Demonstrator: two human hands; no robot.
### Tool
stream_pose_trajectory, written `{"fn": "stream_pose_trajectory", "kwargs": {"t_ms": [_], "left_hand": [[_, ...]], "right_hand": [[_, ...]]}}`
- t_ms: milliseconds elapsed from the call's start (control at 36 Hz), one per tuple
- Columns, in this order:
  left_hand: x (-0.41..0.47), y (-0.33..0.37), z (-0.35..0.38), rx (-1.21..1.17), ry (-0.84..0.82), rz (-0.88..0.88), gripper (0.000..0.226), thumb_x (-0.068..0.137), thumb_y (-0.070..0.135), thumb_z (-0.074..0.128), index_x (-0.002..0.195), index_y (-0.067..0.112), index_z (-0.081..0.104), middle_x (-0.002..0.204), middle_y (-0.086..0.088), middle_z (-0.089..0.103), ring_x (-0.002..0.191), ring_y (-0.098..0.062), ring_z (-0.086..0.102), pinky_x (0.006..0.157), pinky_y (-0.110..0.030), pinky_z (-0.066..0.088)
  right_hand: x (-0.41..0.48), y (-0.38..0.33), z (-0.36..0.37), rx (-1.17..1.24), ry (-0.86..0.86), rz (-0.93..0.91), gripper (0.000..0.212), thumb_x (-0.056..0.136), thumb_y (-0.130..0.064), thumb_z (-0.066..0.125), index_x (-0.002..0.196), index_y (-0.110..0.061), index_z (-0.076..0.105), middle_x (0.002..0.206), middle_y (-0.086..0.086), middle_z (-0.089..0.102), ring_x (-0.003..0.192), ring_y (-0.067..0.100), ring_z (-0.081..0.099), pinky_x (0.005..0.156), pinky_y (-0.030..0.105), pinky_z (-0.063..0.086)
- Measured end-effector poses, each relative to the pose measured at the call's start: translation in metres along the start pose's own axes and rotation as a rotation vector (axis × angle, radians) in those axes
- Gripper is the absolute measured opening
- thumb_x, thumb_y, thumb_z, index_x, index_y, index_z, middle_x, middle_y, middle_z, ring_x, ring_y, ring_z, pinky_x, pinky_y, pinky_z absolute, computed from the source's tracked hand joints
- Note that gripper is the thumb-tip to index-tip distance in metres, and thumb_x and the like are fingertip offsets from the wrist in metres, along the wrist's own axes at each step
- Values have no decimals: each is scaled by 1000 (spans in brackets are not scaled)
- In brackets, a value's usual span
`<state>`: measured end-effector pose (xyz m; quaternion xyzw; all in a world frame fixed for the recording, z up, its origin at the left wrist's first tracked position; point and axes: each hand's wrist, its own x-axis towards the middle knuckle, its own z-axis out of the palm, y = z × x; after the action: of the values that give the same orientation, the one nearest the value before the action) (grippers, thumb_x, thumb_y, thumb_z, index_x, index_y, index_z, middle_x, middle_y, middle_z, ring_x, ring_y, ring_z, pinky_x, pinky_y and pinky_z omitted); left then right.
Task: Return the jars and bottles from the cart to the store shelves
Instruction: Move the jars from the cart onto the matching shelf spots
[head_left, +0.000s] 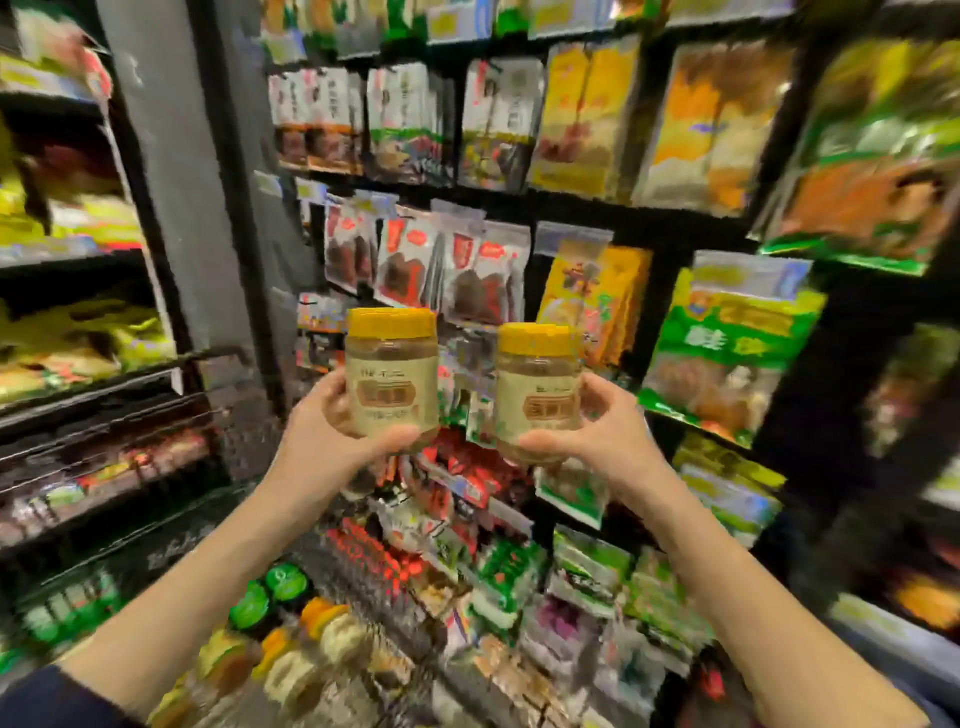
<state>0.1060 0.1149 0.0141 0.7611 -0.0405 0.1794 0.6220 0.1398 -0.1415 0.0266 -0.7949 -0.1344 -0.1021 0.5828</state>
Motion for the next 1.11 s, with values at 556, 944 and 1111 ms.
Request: {"fn": "stream_pose_trajectory", "kwargs": {"t_ms": [556, 944, 1111], "left_hand": [[-147, 115, 290, -338, -821, 72, 64, 55, 10, 84, 109, 25, 54, 93, 15, 68, 79, 8, 67, 65, -9, 52], [-279, 192, 471, -458, -955, 52, 55, 51, 15, 83, 99, 29, 60, 94, 12, 72, 87, -1, 68, 76, -20, 49], [-308, 208, 524, -460, -937, 47, 60, 44, 23, 83, 99, 28, 59, 96, 14, 71, 92, -2, 67, 78, -20, 50]], "right_hand": [[-320, -43, -271, -265, 845, 178, 71, 35, -32, 92, 100, -22, 65, 96, -1, 74, 90, 14, 70, 84, 37, 56], [-463, -39, -448, -351, 946, 236, 83, 42, -20, 94, 116, -17, 56, 107, 3, 70, 92, 14, 69, 81, 35, 57], [-482, -30, -508, -351, 939, 222, 86, 37, -28, 92, 114, -17, 56, 108, 2, 68, 92, 10, 69, 80, 30, 57]]}}
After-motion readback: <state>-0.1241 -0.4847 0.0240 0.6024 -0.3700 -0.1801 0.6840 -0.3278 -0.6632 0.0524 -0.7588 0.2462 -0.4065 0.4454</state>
